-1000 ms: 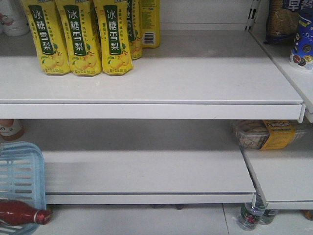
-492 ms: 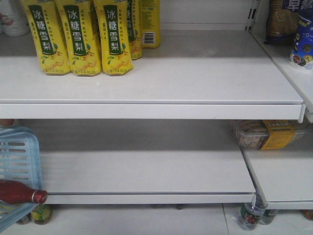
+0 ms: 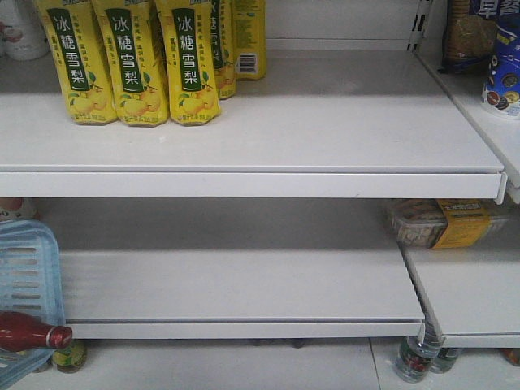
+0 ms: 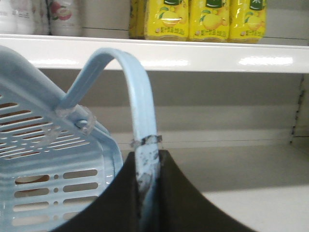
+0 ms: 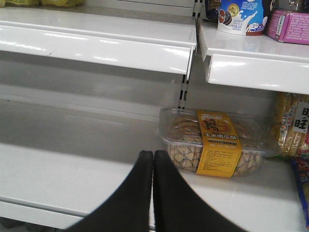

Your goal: Place coke in basket with both arms

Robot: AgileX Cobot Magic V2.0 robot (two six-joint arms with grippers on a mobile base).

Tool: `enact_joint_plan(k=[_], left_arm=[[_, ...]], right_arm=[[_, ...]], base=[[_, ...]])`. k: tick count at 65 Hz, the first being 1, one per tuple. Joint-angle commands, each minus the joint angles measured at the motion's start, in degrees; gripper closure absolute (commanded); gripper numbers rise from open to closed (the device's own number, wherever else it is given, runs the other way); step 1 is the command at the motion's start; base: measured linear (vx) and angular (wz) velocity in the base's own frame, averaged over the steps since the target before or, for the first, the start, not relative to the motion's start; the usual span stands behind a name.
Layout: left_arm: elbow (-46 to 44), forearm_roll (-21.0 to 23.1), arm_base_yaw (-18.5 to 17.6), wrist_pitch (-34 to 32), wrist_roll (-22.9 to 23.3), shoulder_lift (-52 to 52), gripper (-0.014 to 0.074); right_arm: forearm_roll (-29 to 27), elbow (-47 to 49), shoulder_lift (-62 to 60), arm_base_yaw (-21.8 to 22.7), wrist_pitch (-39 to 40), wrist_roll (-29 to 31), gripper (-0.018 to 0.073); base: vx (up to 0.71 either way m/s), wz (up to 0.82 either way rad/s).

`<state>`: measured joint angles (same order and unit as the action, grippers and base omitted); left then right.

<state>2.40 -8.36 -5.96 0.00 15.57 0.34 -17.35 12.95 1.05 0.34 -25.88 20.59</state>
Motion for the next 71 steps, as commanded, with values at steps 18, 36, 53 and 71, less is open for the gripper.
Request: enact_joint_plan(k=[18,36,53,71], left_arm=[[-0.1,-0.1,5.7,-9.4,-2.2,1.3,0.0603],[-0.1,-0.1,6.9,-7.9,-2.6,1.3,0.0603],[-0.1,1.4,6.0,-8.0,-3.6,1.3,0.0603],[-0.1,13.0,5.9,-8.3,-18.2,1.3,0.0603]], right_arm=[[-0.3,1.4,0.7,0.3,4.1,0.2,0.0569],[-0.3,1.4,0.7,0.3,4.1,0.2,0.0569],[-0.3,1.4,0.7,0.3,4.1,0.2,0.0569],[-0.3,1.4,0.7,0.3,4.1,0.2,0.0569]], base=[[0.0,0.0],[0.0,0.0],[0.0,0.0],[0.0,0.0]])
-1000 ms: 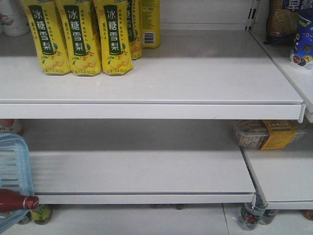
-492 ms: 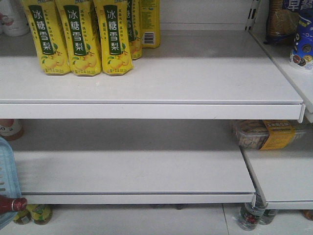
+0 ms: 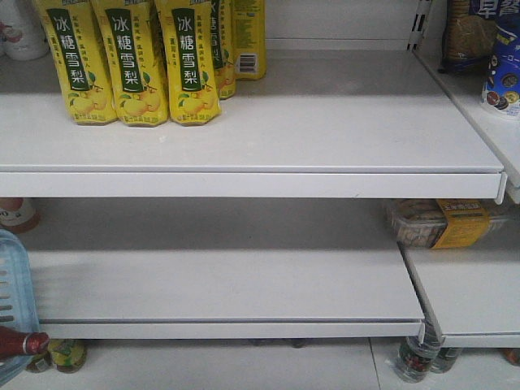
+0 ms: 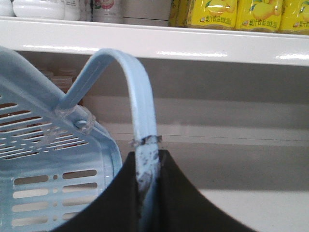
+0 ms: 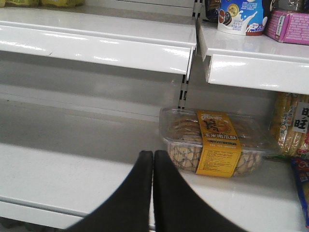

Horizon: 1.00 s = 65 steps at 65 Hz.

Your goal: Place coke in basket with both arms

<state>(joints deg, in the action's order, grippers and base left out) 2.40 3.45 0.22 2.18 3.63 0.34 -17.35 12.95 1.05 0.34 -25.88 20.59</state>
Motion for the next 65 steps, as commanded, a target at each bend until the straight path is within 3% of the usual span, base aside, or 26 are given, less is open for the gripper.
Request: enact_joint_plan(k=[1,26,37,65], left_arm=[[-0.1,1.1,-0.3,-10.4,-6.4,1.3,0.0603],[-0.1,0.4,-0.3,-10.1,-6.5,1.3,0.0603],[-0.1,-5.4,-0.3,-10.1,-1.7,1.3,0.0603],[-0.1,-4.8,-0.3,-10.1,-1.0,1.3,0.0603]], right_arm=[[-0.3,1.4,0.7,0.3,4.1,0.2,0.0569],[-0.3,1.4,0.7,0.3,4.1,0.2,0.0569],[-0.3,1.4,0.7,0.3,4.1,0.2,0.0569],[-0.3,1.4,0.7,0.3,4.1,0.2,0.0569]], base=[[0.0,0.0],[0.0,0.0],[0.0,0.0],[0.0,0.0]])
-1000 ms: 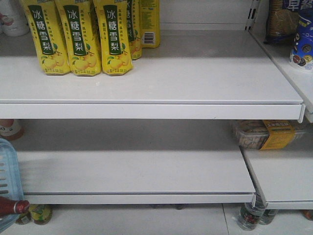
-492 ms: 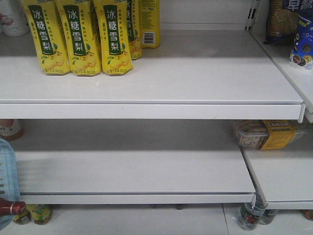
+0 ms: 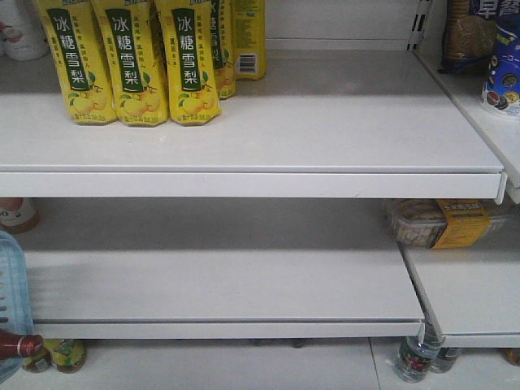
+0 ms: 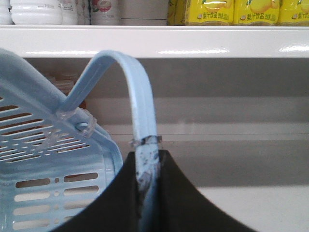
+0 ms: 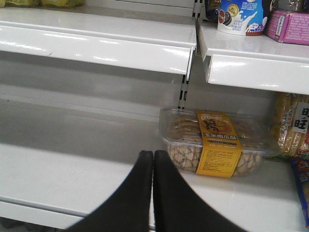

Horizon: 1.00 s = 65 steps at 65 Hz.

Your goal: Place coke in basket with both arms

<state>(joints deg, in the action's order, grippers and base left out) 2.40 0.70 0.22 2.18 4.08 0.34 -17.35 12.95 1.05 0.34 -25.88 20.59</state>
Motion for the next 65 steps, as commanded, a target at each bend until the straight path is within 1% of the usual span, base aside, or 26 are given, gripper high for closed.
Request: enact_joint_plan(k=[1,21,65], left_arm=[[-0.1,-2.1,-0.3,-10.1,-1.5,1.3,0.0603],[-0.5,-2.1,-0.3,-9.2,-1.5,1.2,0.0603],[-0.5,-2.1,-0.3,-9.3,-1.5,1.2,0.0603]], right_arm=[[-0.3,1.4,0.7,0.3,4.1,0.2,0.0569],[-0.3,1.4,0.7,0.3,4.1,0.2,0.0569],[-0.3,1.4,0.7,0.3,4.1,0.2,0.0569]], base=[[0.0,0.0],[0.0,0.0],[0.0,0.0]])
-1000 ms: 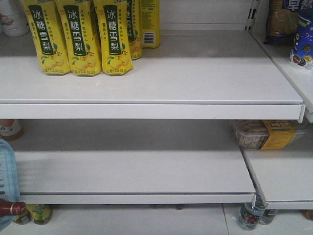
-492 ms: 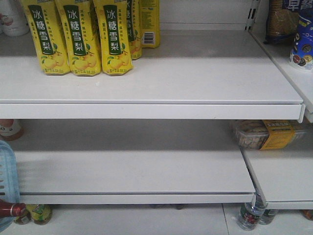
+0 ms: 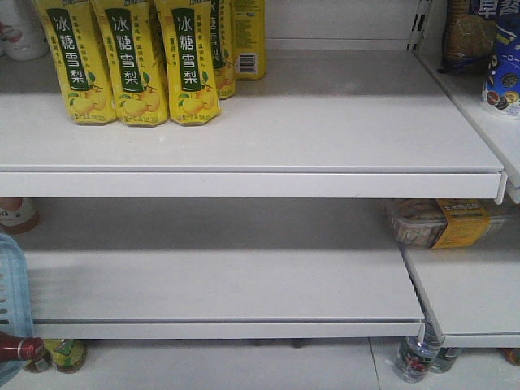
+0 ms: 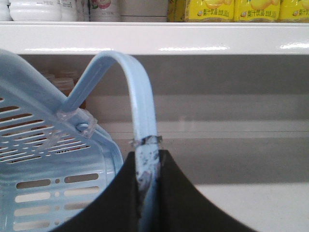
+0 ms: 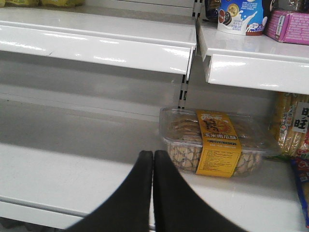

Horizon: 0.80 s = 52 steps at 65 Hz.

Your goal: Place coke in basket with both arms

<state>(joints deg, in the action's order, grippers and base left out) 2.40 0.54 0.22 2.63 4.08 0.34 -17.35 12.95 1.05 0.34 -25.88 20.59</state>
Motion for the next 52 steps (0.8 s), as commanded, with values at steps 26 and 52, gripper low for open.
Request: enact_joint_plan(k=[26,52], left_arm=[[-0.5,-1.9,-0.3,-9.7,-1.5,1.2,0.0603],[-0.5,-1.9,-0.3,-9.7,-1.5,1.2,0.0603]], right_arm=[[7.5,1.4,0.7,0.2,6.6,-4.4,0.0569],[25.0,-10.0,-2.4,-6.2,22.0,-23.1,0.0569]], base=[[0.0,0.0],[0.0,0.0]])
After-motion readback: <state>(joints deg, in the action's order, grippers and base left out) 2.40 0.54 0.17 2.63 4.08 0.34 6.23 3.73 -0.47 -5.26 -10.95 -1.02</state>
